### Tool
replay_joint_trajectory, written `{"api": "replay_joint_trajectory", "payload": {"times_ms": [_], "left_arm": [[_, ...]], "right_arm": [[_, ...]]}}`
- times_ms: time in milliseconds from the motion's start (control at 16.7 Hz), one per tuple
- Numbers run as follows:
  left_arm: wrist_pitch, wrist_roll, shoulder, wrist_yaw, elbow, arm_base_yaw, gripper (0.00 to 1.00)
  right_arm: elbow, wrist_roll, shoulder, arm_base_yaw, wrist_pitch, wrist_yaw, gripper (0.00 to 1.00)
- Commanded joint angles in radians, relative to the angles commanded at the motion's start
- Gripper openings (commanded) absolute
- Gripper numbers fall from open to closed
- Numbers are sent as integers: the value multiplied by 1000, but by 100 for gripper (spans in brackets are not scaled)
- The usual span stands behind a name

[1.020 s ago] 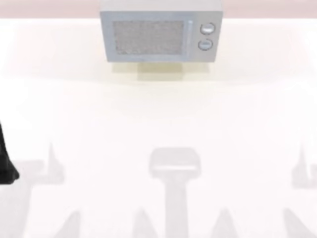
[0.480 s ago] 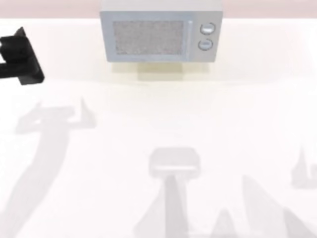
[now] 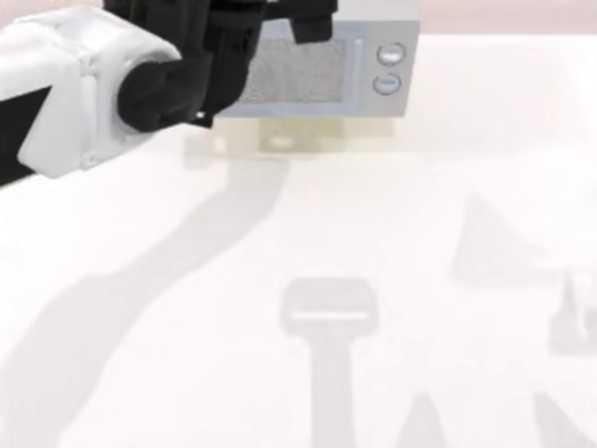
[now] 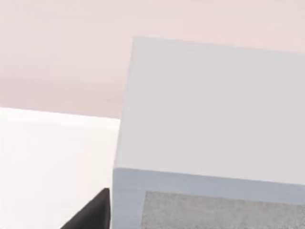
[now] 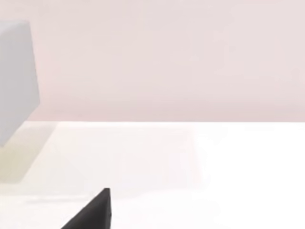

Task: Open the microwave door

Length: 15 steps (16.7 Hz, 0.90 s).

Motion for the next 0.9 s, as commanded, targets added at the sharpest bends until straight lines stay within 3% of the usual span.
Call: {"api": "replay_joint_trajectory", "payload": {"times_ms": [240,420,900], "left_arm": [[-27,-57,294,-100,214,-114,100],[-42,-79,407,-141,294,-161,100],[-40,-76,443,-141,321,-160,100]], "right_arm": [[0,0,0,0,0,0,100],[0,0,0,0,0,0,100],[0,0,0,0,0,0,100]]}}
